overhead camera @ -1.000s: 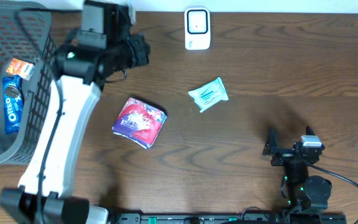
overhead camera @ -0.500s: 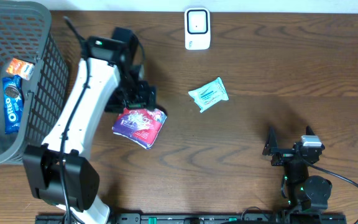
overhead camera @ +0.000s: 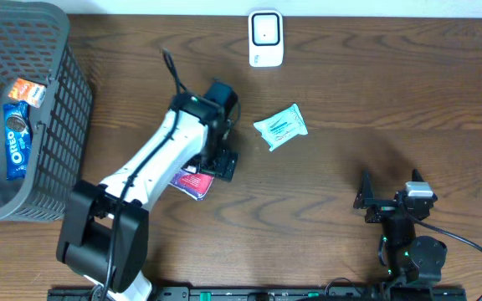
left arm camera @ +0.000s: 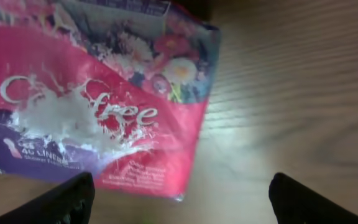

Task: Scan the item barcode

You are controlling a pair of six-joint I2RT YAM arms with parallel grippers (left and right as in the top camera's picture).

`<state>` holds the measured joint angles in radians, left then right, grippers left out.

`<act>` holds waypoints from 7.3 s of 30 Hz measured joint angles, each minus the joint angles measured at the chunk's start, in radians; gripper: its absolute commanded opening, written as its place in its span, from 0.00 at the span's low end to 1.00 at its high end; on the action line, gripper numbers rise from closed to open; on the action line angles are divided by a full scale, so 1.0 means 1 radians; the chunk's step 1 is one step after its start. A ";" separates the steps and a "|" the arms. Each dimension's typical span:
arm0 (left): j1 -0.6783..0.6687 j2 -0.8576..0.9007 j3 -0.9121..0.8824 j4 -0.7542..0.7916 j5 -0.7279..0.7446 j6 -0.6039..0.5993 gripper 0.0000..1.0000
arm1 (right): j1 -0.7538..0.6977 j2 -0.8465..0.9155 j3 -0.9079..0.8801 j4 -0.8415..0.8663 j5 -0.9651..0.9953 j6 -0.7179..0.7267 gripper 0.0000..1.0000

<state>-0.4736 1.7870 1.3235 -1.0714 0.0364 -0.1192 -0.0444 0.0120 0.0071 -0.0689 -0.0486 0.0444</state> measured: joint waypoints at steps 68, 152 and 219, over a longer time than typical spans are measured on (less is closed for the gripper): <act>0.227 -0.416 -0.057 0.756 -0.040 -0.263 0.70 | 0.000 0.000 0.000 0.000 0.000 0.000 0.99; 1.105 -0.304 -0.068 0.765 -0.061 0.235 0.08 | 0.000 0.000 0.000 0.000 0.000 0.000 0.99; 0.032 -0.013 -0.029 0.727 -0.153 -0.182 0.38 | 0.000 0.000 0.000 0.000 0.000 0.000 0.99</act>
<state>-0.4416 1.7737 1.2945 -0.3439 -0.1162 -0.3008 -0.0444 0.0120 0.0071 -0.0689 -0.0483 0.0444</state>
